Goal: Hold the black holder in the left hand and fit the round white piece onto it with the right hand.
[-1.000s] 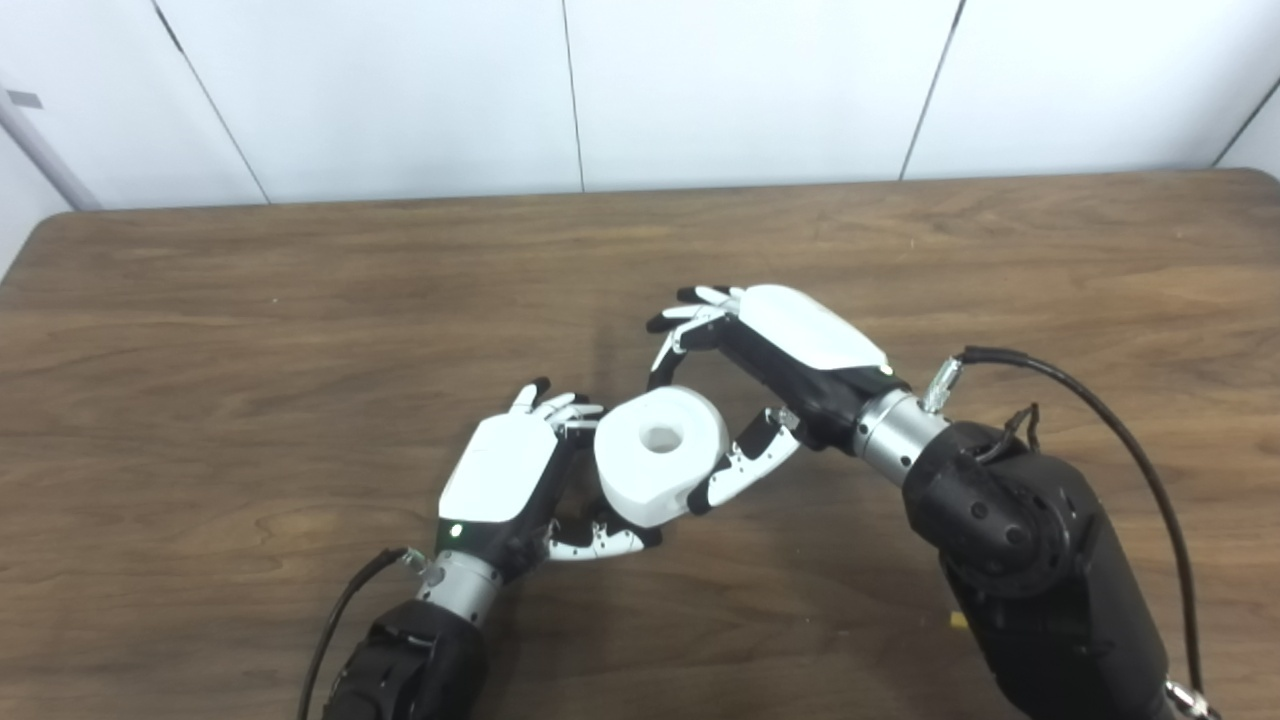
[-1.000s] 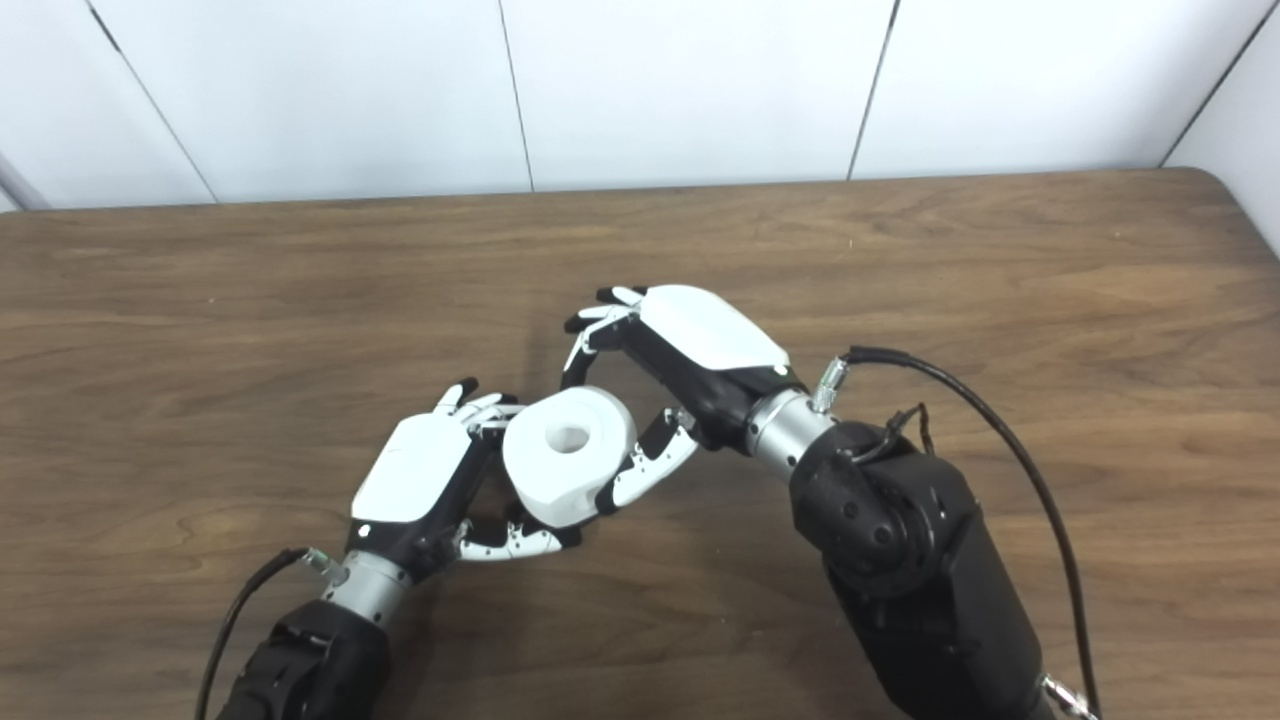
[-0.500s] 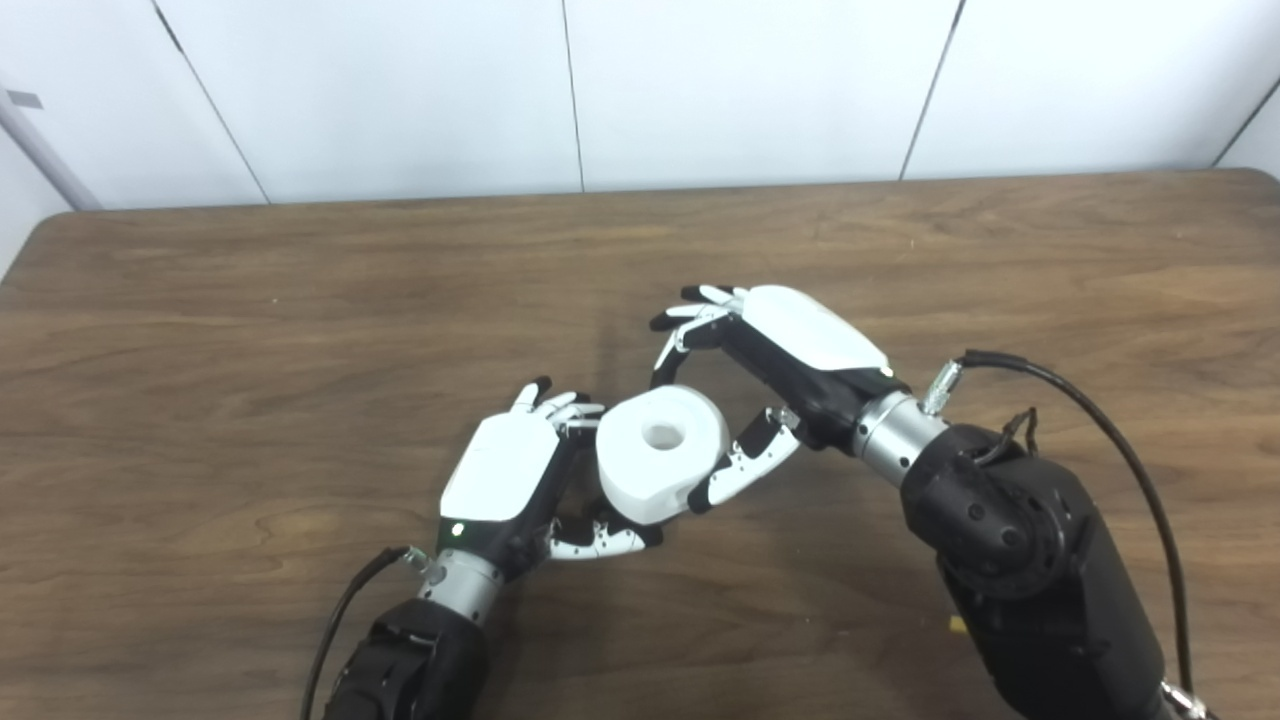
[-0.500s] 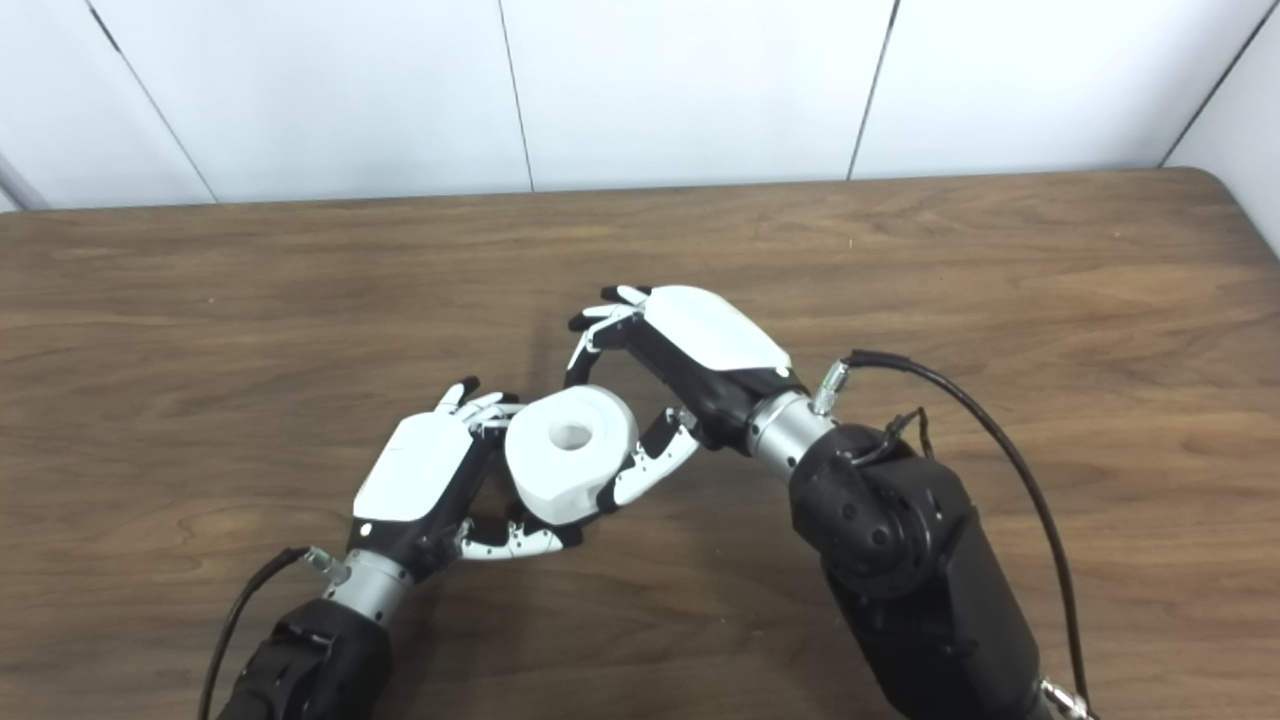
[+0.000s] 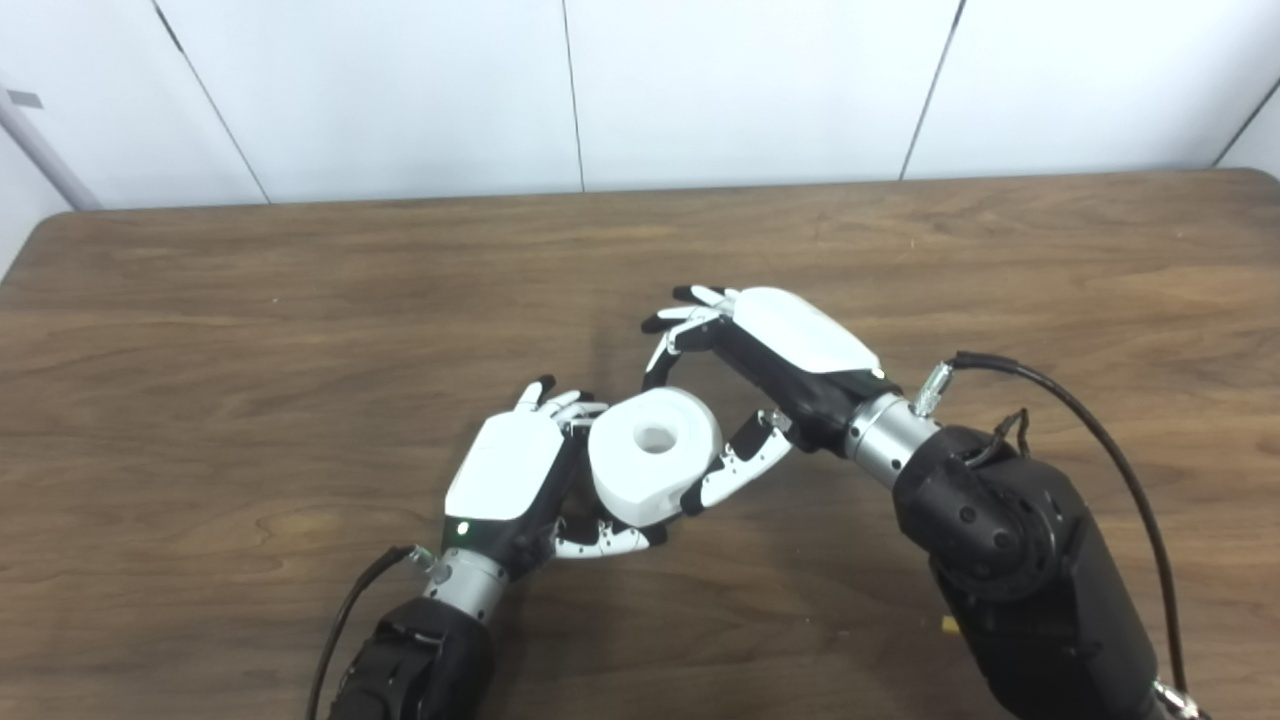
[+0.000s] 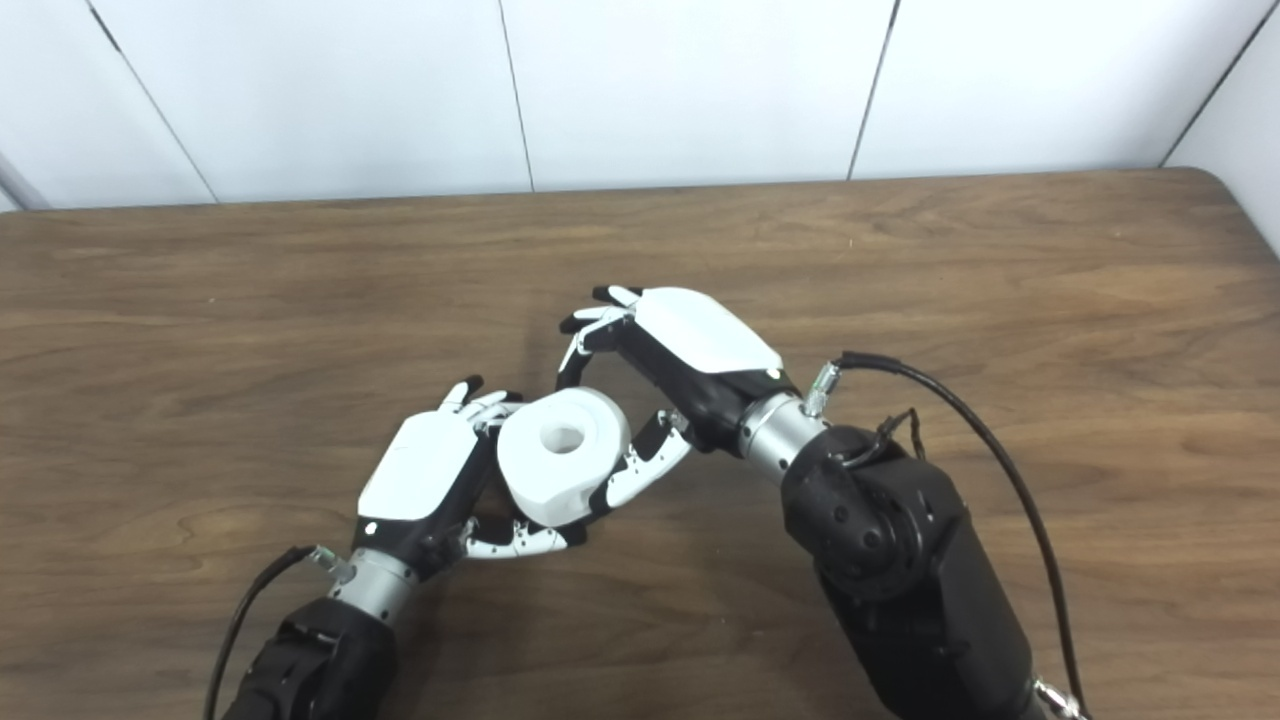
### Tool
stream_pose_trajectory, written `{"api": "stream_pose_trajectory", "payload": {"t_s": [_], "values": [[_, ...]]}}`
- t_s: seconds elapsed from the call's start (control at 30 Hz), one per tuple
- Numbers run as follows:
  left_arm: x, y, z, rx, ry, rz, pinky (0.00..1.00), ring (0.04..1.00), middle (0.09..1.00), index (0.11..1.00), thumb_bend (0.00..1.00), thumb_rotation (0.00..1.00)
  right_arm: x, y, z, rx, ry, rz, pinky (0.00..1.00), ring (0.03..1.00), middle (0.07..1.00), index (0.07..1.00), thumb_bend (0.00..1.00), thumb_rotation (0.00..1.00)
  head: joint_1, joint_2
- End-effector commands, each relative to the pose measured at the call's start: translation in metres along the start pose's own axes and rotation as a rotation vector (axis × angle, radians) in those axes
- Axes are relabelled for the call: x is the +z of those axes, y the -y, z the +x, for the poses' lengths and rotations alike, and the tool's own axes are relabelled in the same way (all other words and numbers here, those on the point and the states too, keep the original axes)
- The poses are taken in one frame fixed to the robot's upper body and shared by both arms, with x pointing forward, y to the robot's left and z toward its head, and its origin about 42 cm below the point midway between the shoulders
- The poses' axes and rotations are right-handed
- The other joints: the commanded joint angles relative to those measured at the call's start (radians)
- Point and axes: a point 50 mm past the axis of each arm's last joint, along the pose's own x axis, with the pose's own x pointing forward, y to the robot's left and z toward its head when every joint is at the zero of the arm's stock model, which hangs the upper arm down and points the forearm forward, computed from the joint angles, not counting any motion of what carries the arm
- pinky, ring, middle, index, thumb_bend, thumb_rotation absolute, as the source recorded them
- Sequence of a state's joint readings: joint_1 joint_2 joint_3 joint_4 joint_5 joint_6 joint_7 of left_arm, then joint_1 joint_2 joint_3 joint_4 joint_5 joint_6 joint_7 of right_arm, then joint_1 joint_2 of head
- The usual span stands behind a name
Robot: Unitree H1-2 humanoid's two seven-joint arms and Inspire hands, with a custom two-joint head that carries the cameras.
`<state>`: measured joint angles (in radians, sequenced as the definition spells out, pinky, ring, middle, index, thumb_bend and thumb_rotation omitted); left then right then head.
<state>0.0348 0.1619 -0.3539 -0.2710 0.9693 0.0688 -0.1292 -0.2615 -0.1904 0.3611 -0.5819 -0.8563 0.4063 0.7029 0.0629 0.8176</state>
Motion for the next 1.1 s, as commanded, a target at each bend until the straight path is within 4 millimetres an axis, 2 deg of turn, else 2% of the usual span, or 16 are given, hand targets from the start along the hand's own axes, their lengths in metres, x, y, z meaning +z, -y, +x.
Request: {"api": "stream_pose_trajectory", "payload": {"t_s": [0.0,1.07], "values": [[0.0035,-0.0026,0.0041,0.018,0.015,0.011,1.0,0.877,0.79,0.486,0.52,0.05,0.0098,0.0132,0.0045,-0.066,0.052,-0.03,1.0,0.966,0.857,0.481,0.53,0.14,0.001,0.001],[0.0031,-0.0047,0.0018,0.018,0.015,0.013,1.0,0.877,0.789,0.486,0.52,0.05,0.003,0.0089,0.0039,-0.051,0.034,-0.045,1.0,0.953,0.851,0.491,0.52,0.15,-0.016,0.003]]}}
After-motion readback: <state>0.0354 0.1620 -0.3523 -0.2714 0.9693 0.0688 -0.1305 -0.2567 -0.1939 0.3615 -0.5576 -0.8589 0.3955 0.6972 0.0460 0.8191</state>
